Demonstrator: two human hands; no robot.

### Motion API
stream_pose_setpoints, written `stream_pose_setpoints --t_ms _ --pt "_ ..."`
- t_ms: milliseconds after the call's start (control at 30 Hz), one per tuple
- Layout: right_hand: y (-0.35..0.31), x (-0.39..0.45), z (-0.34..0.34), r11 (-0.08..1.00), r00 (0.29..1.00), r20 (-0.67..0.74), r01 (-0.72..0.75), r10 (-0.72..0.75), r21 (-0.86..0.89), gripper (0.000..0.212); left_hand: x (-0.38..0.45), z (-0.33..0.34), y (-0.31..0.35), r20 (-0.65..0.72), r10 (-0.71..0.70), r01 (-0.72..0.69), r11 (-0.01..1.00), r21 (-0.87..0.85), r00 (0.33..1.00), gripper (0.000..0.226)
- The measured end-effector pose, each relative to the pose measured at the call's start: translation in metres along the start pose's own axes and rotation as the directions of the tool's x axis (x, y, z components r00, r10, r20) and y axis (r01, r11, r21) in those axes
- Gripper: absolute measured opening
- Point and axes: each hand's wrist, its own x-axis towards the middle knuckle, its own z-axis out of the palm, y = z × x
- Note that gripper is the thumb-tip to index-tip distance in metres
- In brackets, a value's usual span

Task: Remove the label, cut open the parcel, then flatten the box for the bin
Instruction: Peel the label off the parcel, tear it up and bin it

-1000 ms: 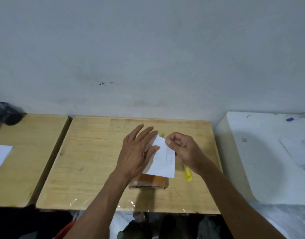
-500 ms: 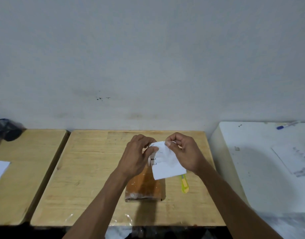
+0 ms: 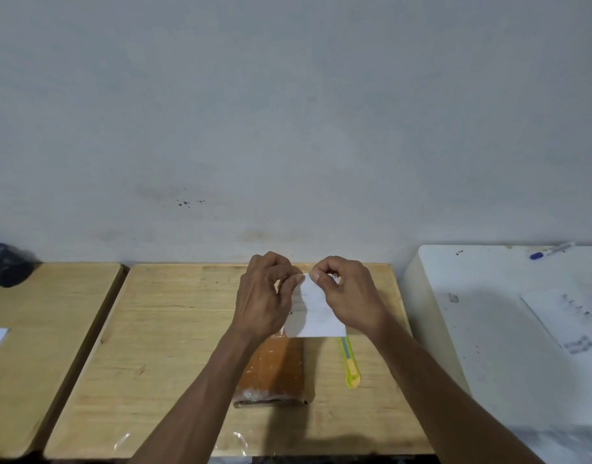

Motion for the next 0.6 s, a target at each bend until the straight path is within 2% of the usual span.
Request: stream_pose_setpoints --t_ms 100,200,467,600 --pt "-0.009 -0.001 0.007 0.966 0.985 -0.072 -0.139 0.158 0.216 0.017 0.003 0.006 0.01 -0.127 -0.047 0.04 0.998 -0.054 0.991 0.011" --pt "-0.018 0.0 0.014 0.893 0.955 -0.119 -0.204 0.272 0.4 0.018 0.006 0.01 0.016 -0.196 -0.078 0.058 0.993 -0.107 0.978 0.012" --pt "-0.034 0.01 0.03 0.801 0.868 -0.222 -0.273 0.444 0.533 0.019 0.011 0.021 0.031 -0.382 -0.136 0.059 0.977 -0.205 0.914 0.012" --pt "-0.037 0.013 0.043 0.811 0.835 -0.295 -0.269 0.465 0.519 0.02 0.011 0.027 0.031 -0.461 -0.061 0.005 0.992 -0.123 0.885 0.01"
